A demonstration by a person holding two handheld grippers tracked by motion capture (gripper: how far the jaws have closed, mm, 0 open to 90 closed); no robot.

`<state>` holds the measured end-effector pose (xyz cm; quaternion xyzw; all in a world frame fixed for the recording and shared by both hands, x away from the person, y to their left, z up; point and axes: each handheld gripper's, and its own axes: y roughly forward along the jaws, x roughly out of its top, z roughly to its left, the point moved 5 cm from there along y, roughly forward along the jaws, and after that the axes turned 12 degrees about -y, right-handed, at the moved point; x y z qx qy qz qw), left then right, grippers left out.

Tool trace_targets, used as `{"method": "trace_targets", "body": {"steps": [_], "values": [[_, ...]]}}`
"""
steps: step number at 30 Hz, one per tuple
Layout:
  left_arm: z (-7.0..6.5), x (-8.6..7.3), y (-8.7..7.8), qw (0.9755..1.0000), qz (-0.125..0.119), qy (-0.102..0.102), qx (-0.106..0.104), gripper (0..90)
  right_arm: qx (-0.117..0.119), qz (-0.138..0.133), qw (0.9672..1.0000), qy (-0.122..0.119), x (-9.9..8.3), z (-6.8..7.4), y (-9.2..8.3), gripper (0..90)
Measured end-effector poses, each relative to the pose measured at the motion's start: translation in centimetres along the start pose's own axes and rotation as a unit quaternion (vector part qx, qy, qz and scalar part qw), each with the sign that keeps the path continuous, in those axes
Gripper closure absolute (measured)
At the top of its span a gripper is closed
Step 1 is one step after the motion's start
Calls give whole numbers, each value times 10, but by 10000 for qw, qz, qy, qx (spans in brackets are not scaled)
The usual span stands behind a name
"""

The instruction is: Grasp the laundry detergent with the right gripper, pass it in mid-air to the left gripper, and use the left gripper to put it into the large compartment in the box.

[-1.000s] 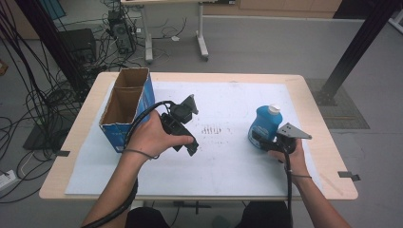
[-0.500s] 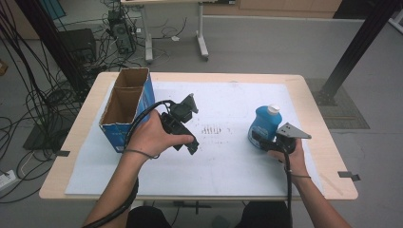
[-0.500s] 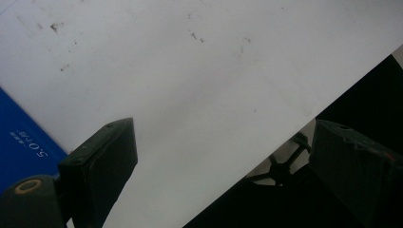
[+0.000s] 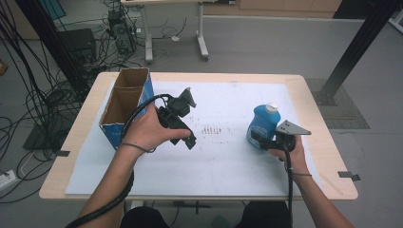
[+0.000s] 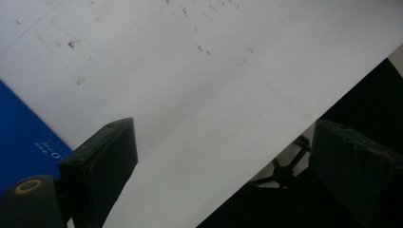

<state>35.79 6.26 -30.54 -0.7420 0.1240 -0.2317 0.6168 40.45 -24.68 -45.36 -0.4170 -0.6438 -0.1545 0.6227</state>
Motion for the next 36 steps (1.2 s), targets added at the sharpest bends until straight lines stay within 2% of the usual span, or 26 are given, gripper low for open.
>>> {"method": "trace_targets", "body": {"steps": [5, 11, 13, 14, 16, 17, 18, 19, 24, 26, 27, 30, 31, 32, 34, 35, 36], "values": [[-2, 4, -14, 9999, -55, 132, 24, 92, 218, -77, 9997, 69, 19, -2, -5, 423], [-6, 8, -34, 9990, -111, 422, -34, 91, 535, -172, 9983, 175, 47, -4, -15, 424], [-7, 9, -41, 9987, -134, 499, -22, 91, 730, -187, 9971, 108, 63, -4, -22, 424], [-8, 10, -47, 9983, -144, 563, -4, 91, 730, -187, 9971, 108, 63, -4, -22, 424], [-10, 12, -55, 9977, -172, 653, 10, 90, 945, -206, 9953, 54, 80, -4, -28, 425], [-11, 13, -60, 9973, -186, 713, 15, 90, 945, -206, 9953, 54, 80, -4, -28, 425], [-14, 15, -70, 9963, -206, 831, -2, 90, 1059, -201, 9942, -33, 90, -4, -32, 425], [-14, 15, -70, 9963, -206, 831, -2, 89, 1059, -201, 9942, -33, 90, -4, -32, 425], [-21, 18, -92, 9930, -270, 1148, -56, 89, 1465, -358, 9885, -70, 117, -1, -39, 425], [-22, 18, -97, 9923, -241, 1210, -51, 90, 1659, -453, 9850, -144, 129, 3, -42, 425], [-22, 18, -100, 9916, -248, 1271, 3, 90, 1659, -453, 9850, -144, 129, 3, -42, 425], [-24, 19, -106, 9896, -242, 1419, -12, 90, 1890, -528, 9802, -248, 141, 10, -45, 425], [-25, 19, -108, 9888, -243, 1472, -41, 90, 2010, -548, 9777, -267, 145, 14, -45, 425], [-26, 19, -110, 9878, -235, 1540, -73, 90, 2010, -548, 9777, -267, 145, 14, -45, 425], [-27, 19, -112, 9861, -229, 1643, -83, 90, 2196, -540, 9735, -348, 149, 21, -46, 425], [-28, 20, -114, 9852, -222, 1696, -94, 90, 2196, -540, 9735, -348, 149, 21, -46, 425], [-29, 20, -115, 9843, -222, 1746, -108, 90, 2258, -534, 9719, -385, 151, 23, -46, 425]]}}
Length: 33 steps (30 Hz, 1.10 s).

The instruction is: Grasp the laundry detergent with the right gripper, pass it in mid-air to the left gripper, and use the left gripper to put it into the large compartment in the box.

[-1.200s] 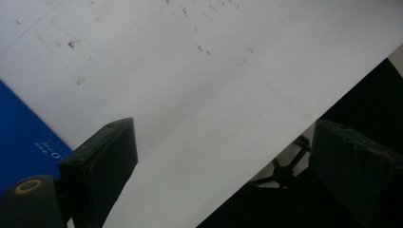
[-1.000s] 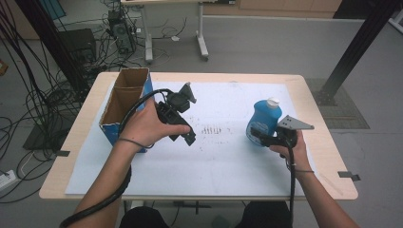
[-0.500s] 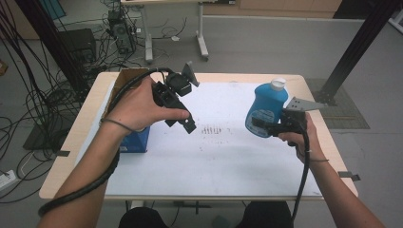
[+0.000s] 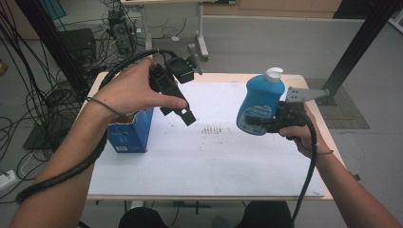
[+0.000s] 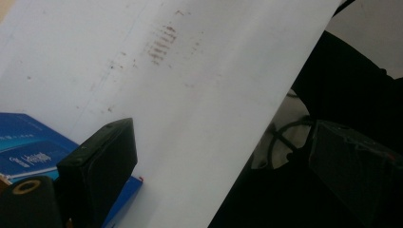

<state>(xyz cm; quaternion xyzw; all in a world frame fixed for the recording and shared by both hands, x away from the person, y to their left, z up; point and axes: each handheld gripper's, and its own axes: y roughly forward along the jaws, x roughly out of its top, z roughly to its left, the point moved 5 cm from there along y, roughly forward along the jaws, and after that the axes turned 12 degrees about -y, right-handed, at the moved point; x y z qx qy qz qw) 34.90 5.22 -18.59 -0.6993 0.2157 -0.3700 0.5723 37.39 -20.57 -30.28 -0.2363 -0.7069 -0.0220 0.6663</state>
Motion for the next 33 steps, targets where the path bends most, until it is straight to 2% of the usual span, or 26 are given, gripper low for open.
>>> {"method": "trace_targets", "body": {"steps": [7, 9, 12, 15, 16, 18, 25, 33], "values": [[-2, 6, -7, 9988, 144, 417, -195, 92, 472, 1, 9988, -134, 7, 13, 7, 426], [-4, 8, -10, 9971, 190, 668, -324, 92, 624, -31, 9979, -169, 10, 17, 9, 426], [-8, 9, -12, 9943, 284, 920, -468, 92, 791, -18, 9965, -271, 15, 22, 11, 426], [-11, 11, -14, 9923, 380, 1044, -547, 93, 900, -5, 9954, -338, 18, 26, 12, 425], [-12, 11, -14, 9920, 412, 1049, -562, 94, 995, 1, 9944, -362, 20, 28, 12, 425], [-13, 11, -14, 9911, 475, 1112, -550, 94, 1031, 3, 9940, -373, 20, 29, 12, 425], [-18, 17, -17, 9905, 337, 1194, -593, 97, 1139, -10, 9926, -422, 23, 35, 15, 425], [-23, 21, -13, 9886, 349, 1311, -660, 96, 1318, 20, 9898, -549, 28, 43, 25, 425]]}}
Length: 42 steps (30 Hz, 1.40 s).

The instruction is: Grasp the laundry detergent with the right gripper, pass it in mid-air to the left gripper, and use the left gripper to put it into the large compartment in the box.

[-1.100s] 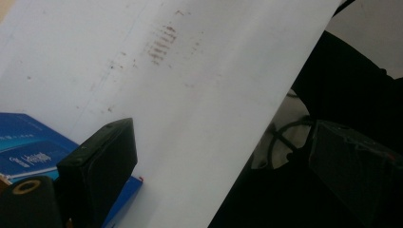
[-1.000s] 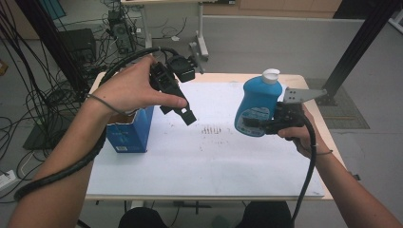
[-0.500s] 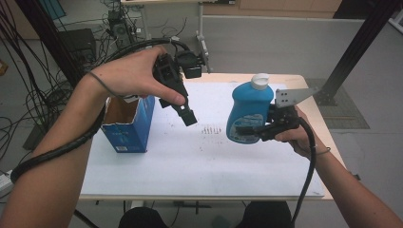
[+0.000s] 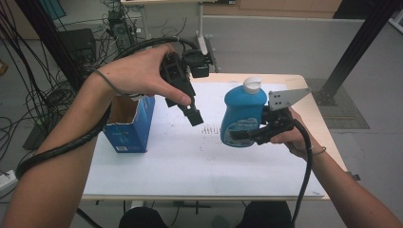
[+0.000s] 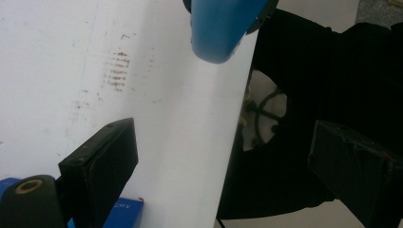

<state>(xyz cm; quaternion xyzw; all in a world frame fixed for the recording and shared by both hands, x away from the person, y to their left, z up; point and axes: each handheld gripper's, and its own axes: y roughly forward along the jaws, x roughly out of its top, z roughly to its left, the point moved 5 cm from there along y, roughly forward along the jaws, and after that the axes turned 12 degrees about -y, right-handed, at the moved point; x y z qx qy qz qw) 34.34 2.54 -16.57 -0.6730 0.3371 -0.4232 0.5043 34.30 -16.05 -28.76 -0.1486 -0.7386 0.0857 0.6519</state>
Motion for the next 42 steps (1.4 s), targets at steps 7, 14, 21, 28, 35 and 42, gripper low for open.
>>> {"method": "trace_targets", "body": {"steps": [7, 14, 21, 28, 35, 42], "values": [[0, 4, 4, 10000, 43, 67, -11, 96, 121, 3, 9999, -59, 4, 0, 12, 425], [-4, 9, 4, 9999, 36, 164, -40, 97, 282, 54, 9995, -143, 8, 3, 26, 425], [-11, 14, 6, 9996, 40, 259, -55, 97, 407, 36, 9989, -211, 14, 7, 37, 425], [-20, 19, 7, 9992, -14, 382, -79, 97, 531, 36, 9984, -212, 16, 12, 48, 424], [-24, 22, 9, 9989, -42, 448, -110, 96, 632, 68, 9976, -258, 19, 17, 58, 424], [-30, 22, 9, 9988, -57, 468, -124, 96, 718, 127, 9969, -292, 19, 21, 68, 424]]}}
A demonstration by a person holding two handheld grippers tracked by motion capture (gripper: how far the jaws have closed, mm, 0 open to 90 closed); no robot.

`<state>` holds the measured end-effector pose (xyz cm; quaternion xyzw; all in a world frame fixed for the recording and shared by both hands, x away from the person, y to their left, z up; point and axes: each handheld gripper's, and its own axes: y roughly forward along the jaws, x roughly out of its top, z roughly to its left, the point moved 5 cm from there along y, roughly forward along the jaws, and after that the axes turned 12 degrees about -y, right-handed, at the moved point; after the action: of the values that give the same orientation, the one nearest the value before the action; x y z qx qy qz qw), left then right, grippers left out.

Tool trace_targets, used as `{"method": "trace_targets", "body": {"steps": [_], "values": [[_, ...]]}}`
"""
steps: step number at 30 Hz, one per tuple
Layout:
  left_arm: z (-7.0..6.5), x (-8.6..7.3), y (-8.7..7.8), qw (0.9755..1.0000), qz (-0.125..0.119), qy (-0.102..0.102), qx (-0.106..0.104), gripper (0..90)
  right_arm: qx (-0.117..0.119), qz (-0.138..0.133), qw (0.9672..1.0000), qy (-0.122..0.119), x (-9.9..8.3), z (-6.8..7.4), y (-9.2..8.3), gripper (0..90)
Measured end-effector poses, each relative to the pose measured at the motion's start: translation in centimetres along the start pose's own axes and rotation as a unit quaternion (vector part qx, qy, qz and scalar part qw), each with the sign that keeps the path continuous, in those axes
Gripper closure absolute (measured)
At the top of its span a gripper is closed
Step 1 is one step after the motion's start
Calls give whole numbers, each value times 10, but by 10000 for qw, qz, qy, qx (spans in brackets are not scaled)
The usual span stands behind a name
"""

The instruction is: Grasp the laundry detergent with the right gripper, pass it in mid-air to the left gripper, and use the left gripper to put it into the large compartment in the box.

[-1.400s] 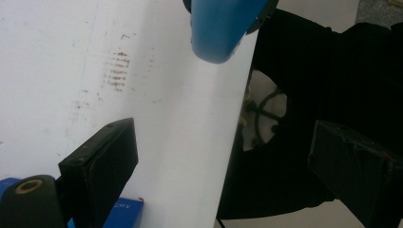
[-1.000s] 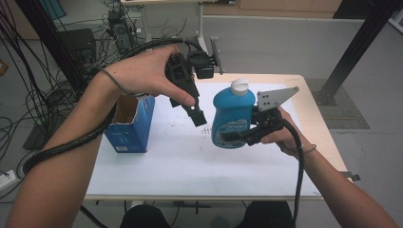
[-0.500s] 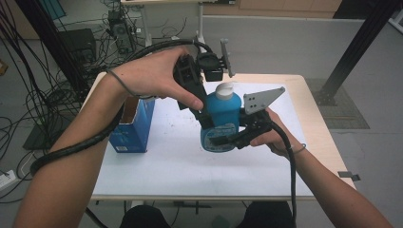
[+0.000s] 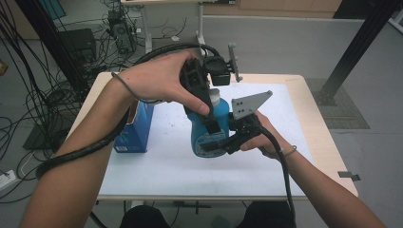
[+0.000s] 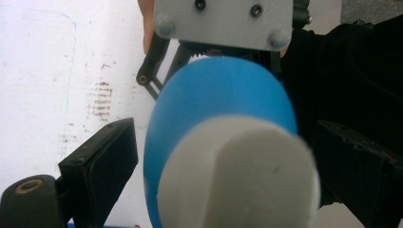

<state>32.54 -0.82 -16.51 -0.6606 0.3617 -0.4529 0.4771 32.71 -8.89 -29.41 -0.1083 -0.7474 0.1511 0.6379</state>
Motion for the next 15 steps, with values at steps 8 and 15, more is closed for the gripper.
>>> {"method": "trace_targets", "body": {"steps": [8, 15], "values": [[0, -2, -1, 10000, 6, -13, 34, 98, -32, -12, 10000, -18, 1, -1, 4, 424], [1, -2, -2, 10000, -3, -46, 47, 98, -28, -13, 10000, 22, 1, -1, 3, 424]]}}
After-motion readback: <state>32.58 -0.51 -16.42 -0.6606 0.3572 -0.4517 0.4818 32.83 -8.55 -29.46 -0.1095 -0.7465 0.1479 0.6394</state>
